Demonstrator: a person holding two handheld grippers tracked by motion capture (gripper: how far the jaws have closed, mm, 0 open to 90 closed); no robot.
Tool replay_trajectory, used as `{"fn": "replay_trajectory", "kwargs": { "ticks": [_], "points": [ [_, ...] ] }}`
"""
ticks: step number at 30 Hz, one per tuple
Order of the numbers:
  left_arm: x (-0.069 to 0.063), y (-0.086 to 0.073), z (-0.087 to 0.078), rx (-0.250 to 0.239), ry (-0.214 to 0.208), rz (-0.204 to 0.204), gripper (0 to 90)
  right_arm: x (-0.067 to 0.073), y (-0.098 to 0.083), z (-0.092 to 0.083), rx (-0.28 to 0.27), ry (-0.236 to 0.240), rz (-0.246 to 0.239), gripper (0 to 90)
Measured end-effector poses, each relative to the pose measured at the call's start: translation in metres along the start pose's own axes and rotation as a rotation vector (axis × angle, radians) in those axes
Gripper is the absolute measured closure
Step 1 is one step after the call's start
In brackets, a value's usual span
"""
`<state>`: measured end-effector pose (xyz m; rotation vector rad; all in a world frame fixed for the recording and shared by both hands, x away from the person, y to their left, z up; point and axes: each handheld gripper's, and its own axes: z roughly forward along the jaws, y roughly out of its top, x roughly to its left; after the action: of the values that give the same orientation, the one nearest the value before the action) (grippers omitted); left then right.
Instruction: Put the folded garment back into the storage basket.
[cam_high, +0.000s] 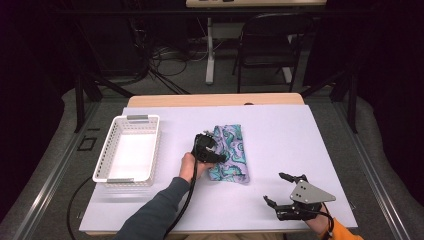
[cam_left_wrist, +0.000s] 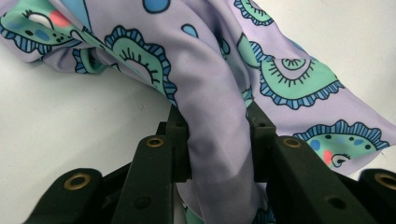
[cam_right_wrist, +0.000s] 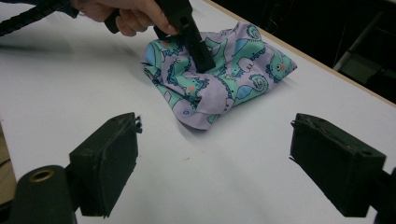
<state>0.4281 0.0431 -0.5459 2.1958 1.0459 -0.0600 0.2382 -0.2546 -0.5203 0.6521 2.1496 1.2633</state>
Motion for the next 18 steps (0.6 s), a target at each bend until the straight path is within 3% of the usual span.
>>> {"fn": "replay_trajectory", "kwargs": {
  "ticks": [4, 10, 18],
  "points": [
    [-0.001, 0.001, -0.001, -0.006, -0.003, 0.003, 71.6, 0.000, 0.000, 0.000, -0.001, -0.001, 0.000, 14.6],
    [0.000, 0.000, -0.005, -0.052, -0.038, -0.009, 72.7, 0.000, 0.000, 0.000, 0.002, -0.003, 0.001, 14.6],
    [-0.007, 0.004, -0.013, -0.101, -0.053, 0.017, 73.3, 0.000, 0.000, 0.000, 0.006, -0.003, 0.001, 14.6]
  ]
}}
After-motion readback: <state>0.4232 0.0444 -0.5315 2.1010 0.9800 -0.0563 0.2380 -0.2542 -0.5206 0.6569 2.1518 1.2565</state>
